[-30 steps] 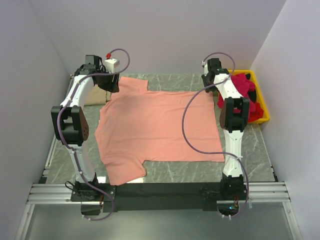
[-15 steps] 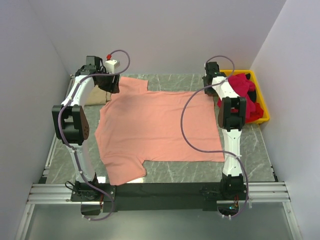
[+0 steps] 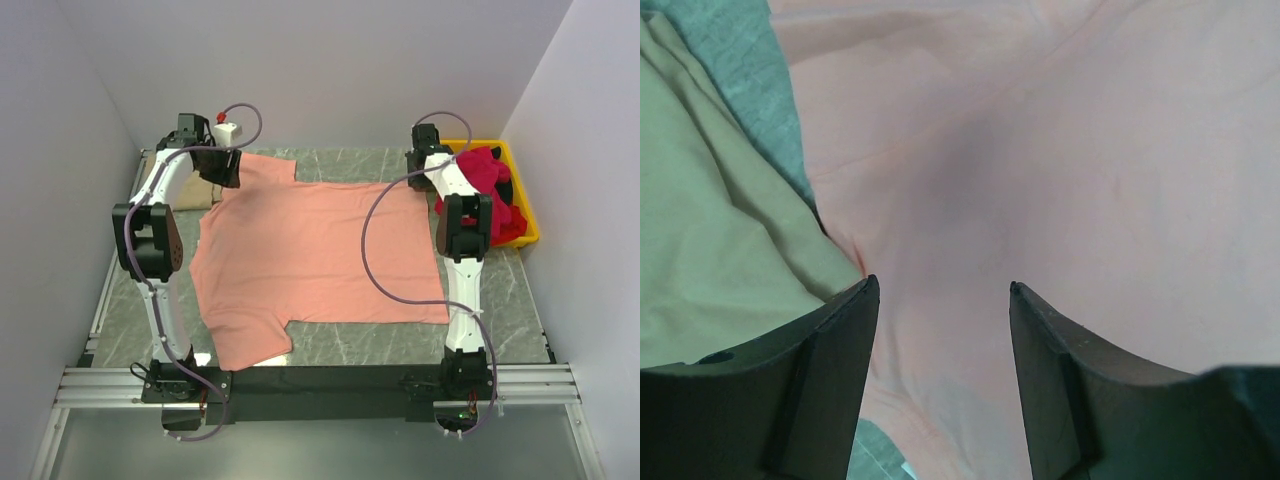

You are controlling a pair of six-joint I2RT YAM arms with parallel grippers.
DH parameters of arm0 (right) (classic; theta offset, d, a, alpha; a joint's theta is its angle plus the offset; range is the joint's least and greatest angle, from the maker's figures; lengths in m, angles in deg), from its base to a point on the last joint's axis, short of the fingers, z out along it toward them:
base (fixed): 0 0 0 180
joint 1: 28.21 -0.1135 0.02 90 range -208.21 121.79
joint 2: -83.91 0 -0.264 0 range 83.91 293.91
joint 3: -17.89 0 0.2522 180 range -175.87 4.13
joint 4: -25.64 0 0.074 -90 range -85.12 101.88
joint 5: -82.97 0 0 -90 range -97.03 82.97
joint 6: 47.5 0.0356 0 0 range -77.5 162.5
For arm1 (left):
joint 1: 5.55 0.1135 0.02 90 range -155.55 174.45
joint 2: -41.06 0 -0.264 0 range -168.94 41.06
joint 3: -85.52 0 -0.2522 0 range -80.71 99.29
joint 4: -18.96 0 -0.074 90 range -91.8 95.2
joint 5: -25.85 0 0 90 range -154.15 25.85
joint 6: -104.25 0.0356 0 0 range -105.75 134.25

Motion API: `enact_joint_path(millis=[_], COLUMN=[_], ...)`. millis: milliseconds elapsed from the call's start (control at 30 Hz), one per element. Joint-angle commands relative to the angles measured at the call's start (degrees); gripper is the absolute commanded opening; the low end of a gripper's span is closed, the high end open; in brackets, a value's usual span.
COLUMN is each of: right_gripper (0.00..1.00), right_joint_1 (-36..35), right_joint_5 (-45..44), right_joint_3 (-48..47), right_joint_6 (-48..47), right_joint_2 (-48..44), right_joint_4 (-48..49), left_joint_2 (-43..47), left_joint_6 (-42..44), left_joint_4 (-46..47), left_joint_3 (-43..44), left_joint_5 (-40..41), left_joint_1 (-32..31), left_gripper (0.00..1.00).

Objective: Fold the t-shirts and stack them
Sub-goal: Flatten the tshirt out

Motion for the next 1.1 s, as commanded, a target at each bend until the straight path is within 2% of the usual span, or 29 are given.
enact_joint_path(millis=[0,100,200,400,533,667,800,900,1067], right_gripper=[0.31,0.29,0.27,0.22,0.0,0.0,0.0,0.0,0.0], right_joint_1=[1.31,1.84,2.28,2.28,2.28,2.02,2.02,2.02,1.75], right_joint_5=[6.18,10.56,10.5,12.17,11.74,9.81,9.71,10.41,10.59], right_joint_3=[-2.98,-3.69,-3.68,-10.1,-10.29,-5.91,-0.01,-0.96,-1.94], right_joint_6=[0.93,0.4,-0.22,-2.32,-3.29,-3.12,-3.64,-3.82,-3.99], right_joint_2=[2.81,3.43,3.34,6.59,6.6,3.71,-2.18,-3.42,-3.34], right_joint_4=[-3.4,-5.86,-6.83,-13.51,-15.1,-13.62,-6.51,-6.84,-7.72], left_joint_2=[-1.74,-2.63,-2.72,-1.58,-0.96,-4.64,-10.52,-13.87,-17.04], left_joint_6=[-0.12,-0.21,-0.47,-0.82,-2.14,-4.16,-6.0,-6.98,-7.24], left_joint_4=[-1.34,-1.88,-2.05,-1.79,-0.21,-0.03,0.93,1.29,4.18], left_joint_3=[5.08,7.28,7.82,5.71,4.47,8.86,14.31,18.09,19.51], left_joint_5=[-1.16,-0.9,-0.63,-0.98,-0.89,-0.9,-0.11,0.95,3.06], left_joint_1=[-0.1,-0.1,-0.1,-0.1,-0.1,-0.1,-0.1,-0.1,-0.19], left_gripper=[0.61,0.61,0.61,0.61,0.61,0.59,0.54,0.5,0.49])
